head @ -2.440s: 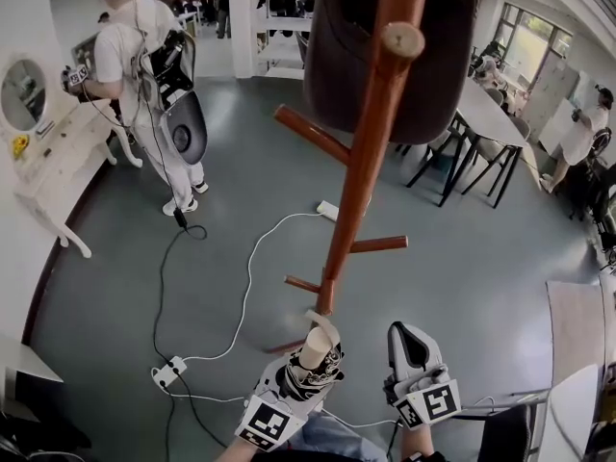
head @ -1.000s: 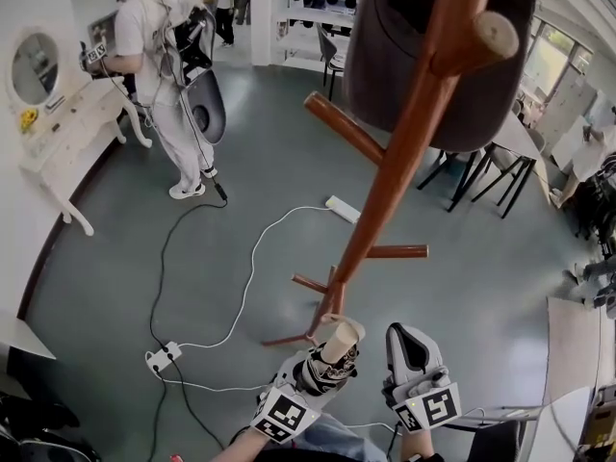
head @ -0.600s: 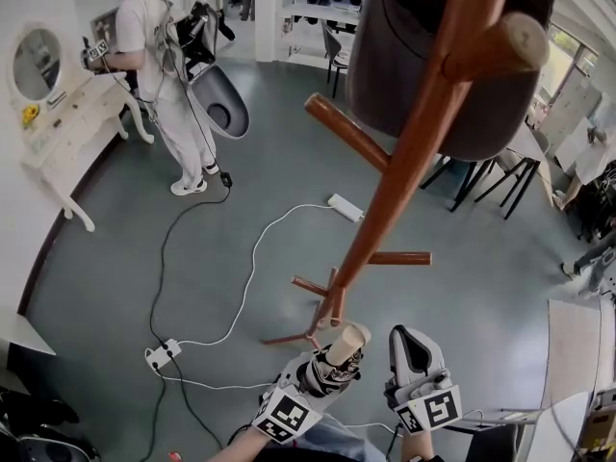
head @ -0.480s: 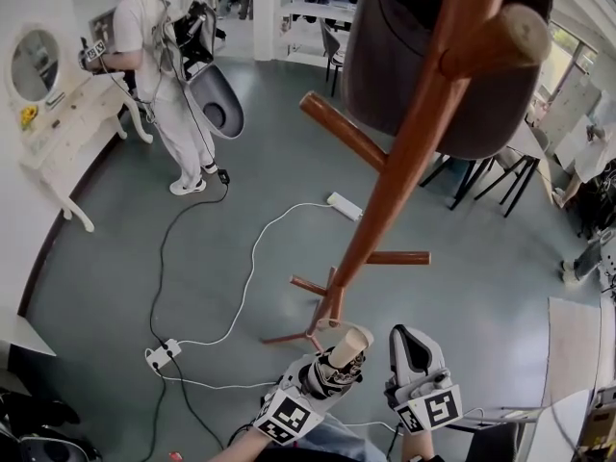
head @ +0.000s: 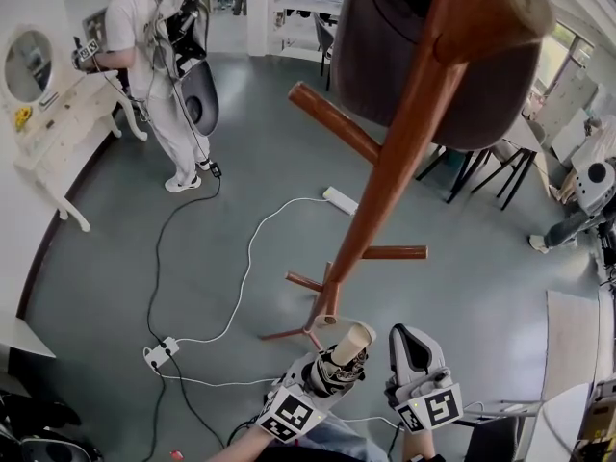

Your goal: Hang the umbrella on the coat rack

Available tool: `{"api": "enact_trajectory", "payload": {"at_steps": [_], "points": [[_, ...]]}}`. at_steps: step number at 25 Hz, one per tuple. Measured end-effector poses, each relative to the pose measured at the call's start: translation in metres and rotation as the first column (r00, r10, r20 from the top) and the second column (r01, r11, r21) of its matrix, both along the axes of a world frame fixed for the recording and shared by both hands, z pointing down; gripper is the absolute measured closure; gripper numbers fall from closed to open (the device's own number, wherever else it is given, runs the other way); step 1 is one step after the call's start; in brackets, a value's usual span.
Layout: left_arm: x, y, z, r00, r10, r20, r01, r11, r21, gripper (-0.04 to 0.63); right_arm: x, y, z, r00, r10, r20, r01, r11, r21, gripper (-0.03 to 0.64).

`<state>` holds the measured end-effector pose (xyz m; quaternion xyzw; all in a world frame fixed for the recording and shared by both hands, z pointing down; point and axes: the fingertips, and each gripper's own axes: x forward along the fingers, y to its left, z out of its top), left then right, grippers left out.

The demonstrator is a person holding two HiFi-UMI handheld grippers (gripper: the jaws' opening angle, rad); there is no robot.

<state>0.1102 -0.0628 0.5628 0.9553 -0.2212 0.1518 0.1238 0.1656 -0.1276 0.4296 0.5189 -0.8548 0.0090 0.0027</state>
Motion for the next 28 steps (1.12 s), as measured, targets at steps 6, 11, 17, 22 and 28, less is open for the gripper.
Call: {"api": "enact_trajectory", "payload": {"at_steps": [6,11,17,22,28], "points": [[0.001,0.005,0.009,1.000,0.000,0.003,0.000,1.000,-0.029,0.296,0.000,0.003,0.003,1.000,-0.001,-0.009,0.001,1.000,-0.006,0.613],[0.003,0.009,0.012,1.000,0.009,-0.003,-0.009,0.999,-0.032,0.296,-0.001,0.006,0.003,1.000,-0.003,-0.019,0.003,1.000,-0.006,0.613],[0.008,0.017,0.015,1.000,0.017,-0.010,-0.018,0.999,-0.045,0.296,0.002,0.008,0.004,1.000,-0.002,-0.025,0.002,1.000,-0.007,0.614],[0.011,0.010,0.017,1.000,0.009,-0.019,-0.010,0.999,-0.048,0.296,0.003,0.011,0.002,1.000,-0.001,-0.029,0.000,1.000,-0.008,0.612],[0.012,0.007,0.019,1.000,0.010,-0.021,-0.012,0.999,-0.053,0.296,0.005,0.012,0.001,0.999,0.004,-0.034,-0.004,1.000,-0.006,0.614]]}}
